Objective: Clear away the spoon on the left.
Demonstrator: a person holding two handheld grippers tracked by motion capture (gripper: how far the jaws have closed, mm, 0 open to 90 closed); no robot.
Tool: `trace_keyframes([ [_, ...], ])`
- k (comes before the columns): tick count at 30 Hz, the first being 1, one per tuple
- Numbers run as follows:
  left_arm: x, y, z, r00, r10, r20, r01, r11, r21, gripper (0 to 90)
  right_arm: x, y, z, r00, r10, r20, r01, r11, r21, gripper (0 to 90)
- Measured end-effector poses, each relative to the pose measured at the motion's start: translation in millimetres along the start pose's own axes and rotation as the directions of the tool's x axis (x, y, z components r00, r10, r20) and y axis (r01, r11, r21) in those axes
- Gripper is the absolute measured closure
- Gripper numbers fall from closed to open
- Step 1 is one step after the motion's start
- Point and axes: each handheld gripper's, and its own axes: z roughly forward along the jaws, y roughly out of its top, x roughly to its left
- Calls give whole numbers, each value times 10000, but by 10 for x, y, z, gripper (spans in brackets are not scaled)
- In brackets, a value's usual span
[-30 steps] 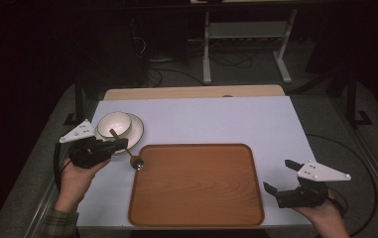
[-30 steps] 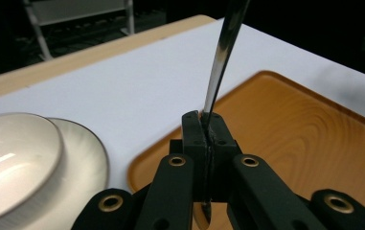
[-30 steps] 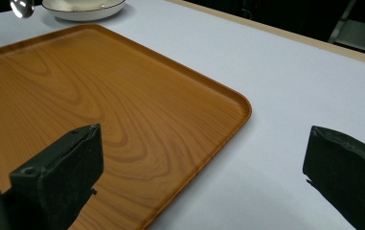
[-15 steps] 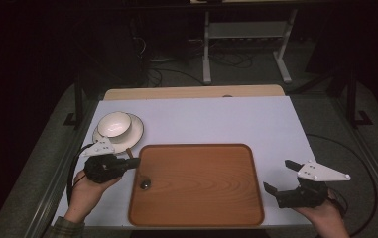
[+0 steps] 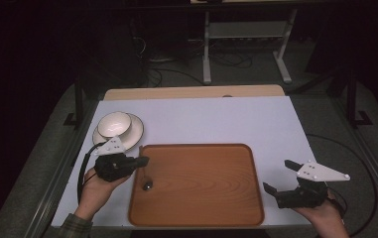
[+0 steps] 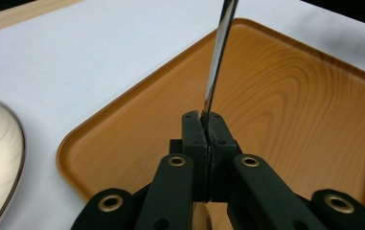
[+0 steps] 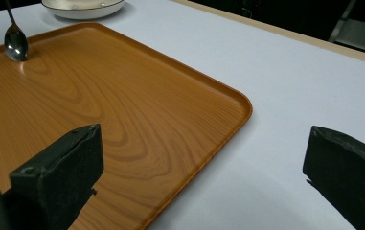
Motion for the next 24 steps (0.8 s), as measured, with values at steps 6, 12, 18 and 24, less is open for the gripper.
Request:
trace_keyframes([
  [6, 10, 24, 120, 9997, 9, 241, -7, 10000, -84, 889, -3, -1, -3, 10000, -4, 15, 4, 10000, -12, 0],
  [12, 31, 2, 293, 9963, -356, 781, 370, 9992, -160, 888, 0, -1, -3, 10000, -21, 7, 21, 10000, -8, 0],
  [18, 29, -57, 427, 9943, -335, 1012, 335, 9994, 15, 887, 0, -5, 3, 10000, -21, 1, 21, 10000, 25, 0],
  [24, -5, -95, 534, 9955, -29, 950, -20, 9987, 513, 887, -4, -10, 3, 10000, -42, 4, 42, 10000, 49, 0],
])
